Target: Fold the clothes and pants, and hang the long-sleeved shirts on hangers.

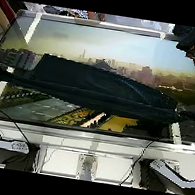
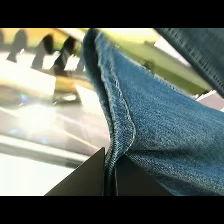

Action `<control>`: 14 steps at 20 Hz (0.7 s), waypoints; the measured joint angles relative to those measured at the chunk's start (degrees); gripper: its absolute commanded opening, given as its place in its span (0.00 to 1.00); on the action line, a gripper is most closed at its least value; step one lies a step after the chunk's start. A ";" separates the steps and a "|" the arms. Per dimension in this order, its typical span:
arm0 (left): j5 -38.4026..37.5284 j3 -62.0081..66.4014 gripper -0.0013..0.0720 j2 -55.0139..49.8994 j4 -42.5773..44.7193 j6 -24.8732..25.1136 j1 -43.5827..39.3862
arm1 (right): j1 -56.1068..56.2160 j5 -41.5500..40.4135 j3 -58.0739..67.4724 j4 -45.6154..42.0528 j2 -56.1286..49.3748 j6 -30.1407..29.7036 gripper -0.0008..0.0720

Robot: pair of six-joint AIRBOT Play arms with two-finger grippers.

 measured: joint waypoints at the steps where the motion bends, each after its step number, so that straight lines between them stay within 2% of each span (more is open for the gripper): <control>1: -0.17 0.00 0.07 0.33 0.24 0.02 0.09 | 0.22 0.07 0.00 -0.31 0.04 0.22 0.03; 5: 2.19 0.02 0.07 -0.98 0.26 0.07 -0.87 | 3.63 -2.21 0.00 -1.95 -0.48 1.16 0.03; 8: 7.91 0.04 0.08 -3.78 -2.43 0.00 -2.23 | 7.69 -6.80 0.00 -2.89 -2.67 3.37 0.03; 14: 28.63 0.04 0.08 -9.92 -14.40 -0.50 -4.96 | 13.88 -19.12 0.04 -1.75 -9.70 9.27 0.03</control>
